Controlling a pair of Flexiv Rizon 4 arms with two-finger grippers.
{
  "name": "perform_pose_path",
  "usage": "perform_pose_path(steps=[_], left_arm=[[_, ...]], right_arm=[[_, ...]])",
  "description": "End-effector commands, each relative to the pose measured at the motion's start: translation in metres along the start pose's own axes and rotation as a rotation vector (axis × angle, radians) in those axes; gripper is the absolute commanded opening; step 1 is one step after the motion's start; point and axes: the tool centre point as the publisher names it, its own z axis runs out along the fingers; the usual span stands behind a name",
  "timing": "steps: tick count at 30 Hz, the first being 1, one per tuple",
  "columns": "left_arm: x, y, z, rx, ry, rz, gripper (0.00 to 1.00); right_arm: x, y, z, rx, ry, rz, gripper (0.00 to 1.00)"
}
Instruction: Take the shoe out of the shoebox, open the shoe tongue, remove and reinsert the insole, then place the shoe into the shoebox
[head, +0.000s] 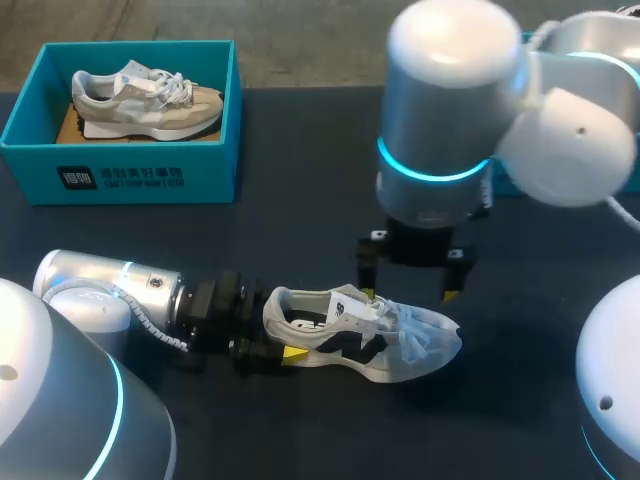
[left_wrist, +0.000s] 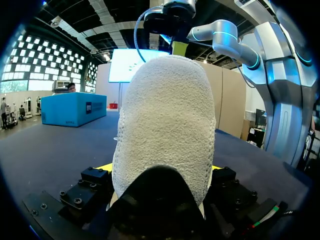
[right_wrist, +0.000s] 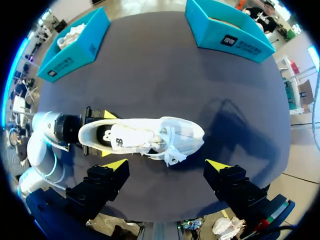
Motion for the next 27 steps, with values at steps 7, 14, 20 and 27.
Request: perform_pose_path(steps=[7,14,20,27], left_arm=[[0.0,-0.001,-0.001,-0.002,0.0,0.0,0.0],[0.0,-0.001,-0.001,-0.002,0.0,0.0,0.0],[0.0,-0.001,-0.001,-0.002,0.0,0.0,0.0],[0.0,-0.001,-0.001,-0.002,0.0,0.0,0.0]], right_arm=[[0.022,0.002,0.011,0.004,-0.25,0.0,1.0],[0.039,0.008,0.02,0.005,-0.298,0.024,1.0],[0.047,0.011,0.034,-0.008,-0.331,0.046,1.0],[0.054,0.008,0.044,-0.008,-0.358,0.069,1.0]])
